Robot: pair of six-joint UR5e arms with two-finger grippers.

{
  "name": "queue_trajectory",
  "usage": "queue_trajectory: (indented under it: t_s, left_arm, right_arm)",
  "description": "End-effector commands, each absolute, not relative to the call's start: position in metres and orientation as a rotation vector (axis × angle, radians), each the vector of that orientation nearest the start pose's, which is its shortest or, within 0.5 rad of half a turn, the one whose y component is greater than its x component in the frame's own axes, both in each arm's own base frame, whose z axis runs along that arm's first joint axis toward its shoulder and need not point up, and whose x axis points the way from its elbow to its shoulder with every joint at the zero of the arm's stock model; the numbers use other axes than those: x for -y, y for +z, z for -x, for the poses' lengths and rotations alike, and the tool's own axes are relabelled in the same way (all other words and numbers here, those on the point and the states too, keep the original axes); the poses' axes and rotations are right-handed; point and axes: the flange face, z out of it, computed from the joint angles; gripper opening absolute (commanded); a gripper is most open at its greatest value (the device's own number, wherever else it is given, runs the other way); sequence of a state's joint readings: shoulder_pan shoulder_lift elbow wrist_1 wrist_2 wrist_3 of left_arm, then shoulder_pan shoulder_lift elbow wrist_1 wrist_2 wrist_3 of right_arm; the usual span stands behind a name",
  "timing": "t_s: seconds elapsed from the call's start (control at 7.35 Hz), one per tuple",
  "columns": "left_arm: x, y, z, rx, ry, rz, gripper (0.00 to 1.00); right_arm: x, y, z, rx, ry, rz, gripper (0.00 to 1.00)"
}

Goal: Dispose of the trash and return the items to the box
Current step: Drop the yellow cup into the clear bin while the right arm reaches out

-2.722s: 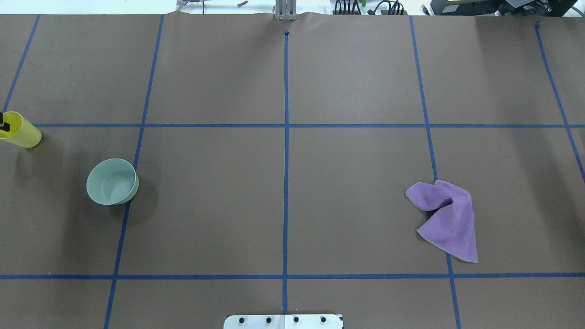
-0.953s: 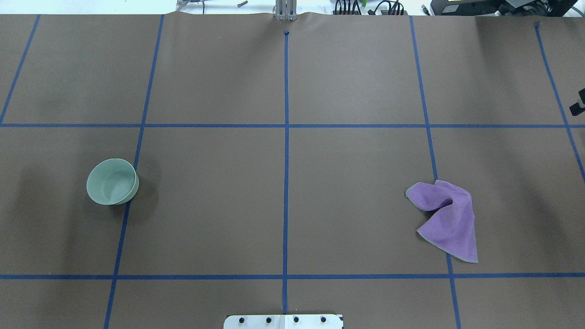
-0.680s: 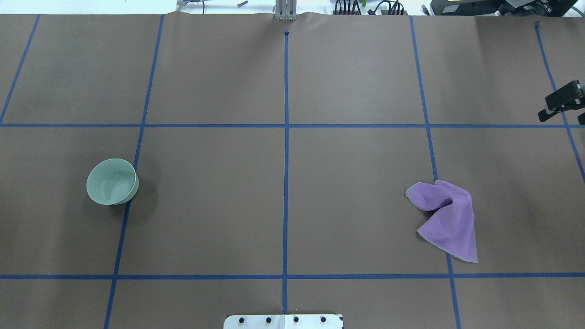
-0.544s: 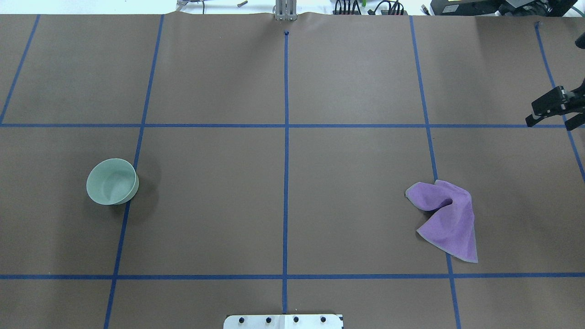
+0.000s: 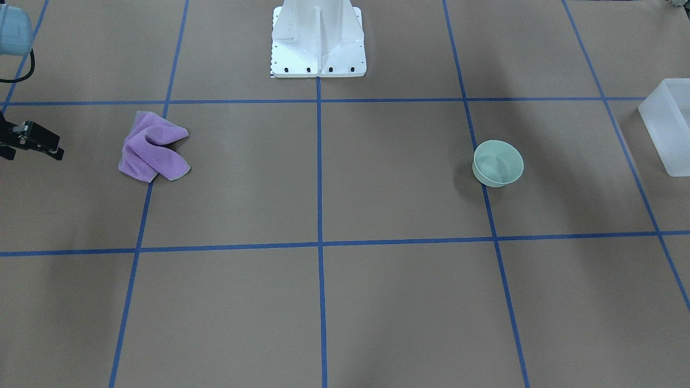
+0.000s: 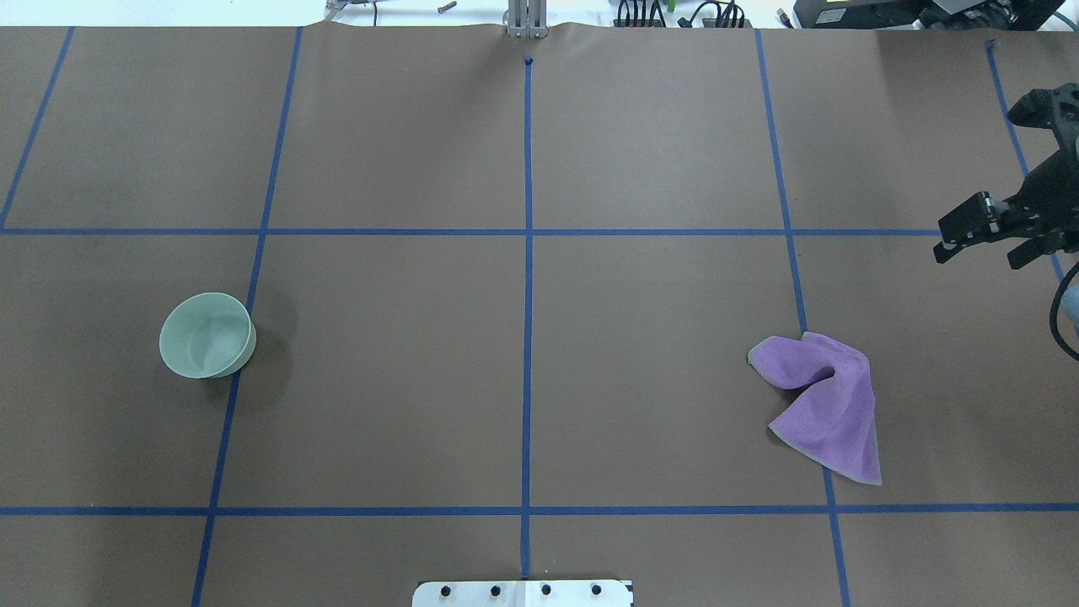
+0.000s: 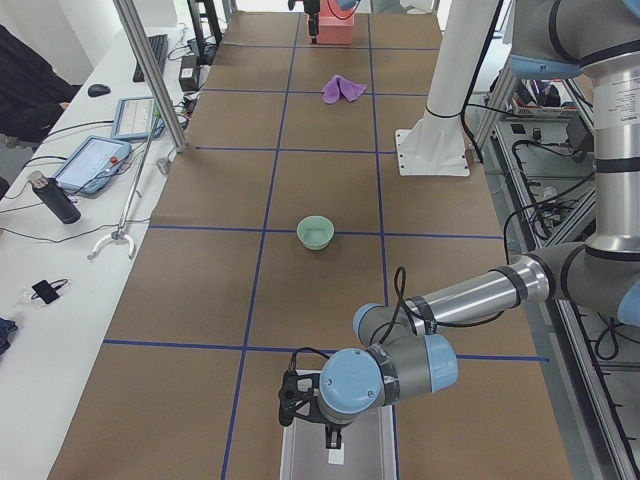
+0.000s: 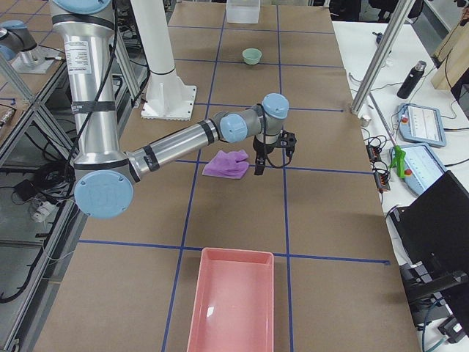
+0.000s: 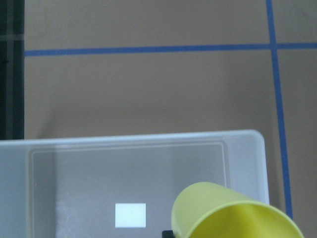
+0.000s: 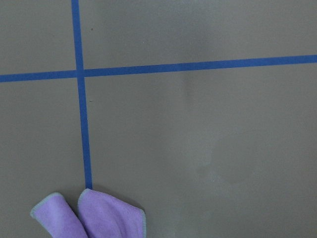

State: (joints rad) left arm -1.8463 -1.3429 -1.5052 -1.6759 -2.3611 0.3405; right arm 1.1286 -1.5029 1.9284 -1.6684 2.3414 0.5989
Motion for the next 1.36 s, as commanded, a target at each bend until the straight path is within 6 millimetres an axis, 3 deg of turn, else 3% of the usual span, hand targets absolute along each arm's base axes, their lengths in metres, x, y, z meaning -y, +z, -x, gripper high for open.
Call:
queue_trajectory:
  t_s: [0.0,0.54,0.82,0.95,1.09,1.22]
  left_arm:
    - [0.314,0.789,0.152,-0.808,-0.047,-0.027,0.0]
    - [0.332,0.795,0.116,-0.808,-0.009,0.039,0.0]
    - [0.345,0.829,0.099,-0.8,0.056,0.006,0.02]
    - [0.349,0.833,0.096,-0.806,0.041,0.008,0.47]
    - [0.35,0.831,0.096,-0.806,0.029,0.004,0.69]
    - [0.353,0.827,0.095,-0.812,0.006,-0.003,0.77]
  right_arm:
    - [0.479,0.464,0.164,0.802,0.013,0.116,1.0]
    - [0.478,0.467,0.165,0.8,0.014,0.121,1.0]
    - [0.477,0.468,0.169,0.797,0.006,0.125,1.0]
    - [0.476,0.47,0.175,0.789,-0.003,0.13,1.0]
    - [0.475,0.468,0.18,0.789,-0.015,0.13,1.0]
    - [0.474,0.465,0.18,0.792,-0.016,0.126,1.0]
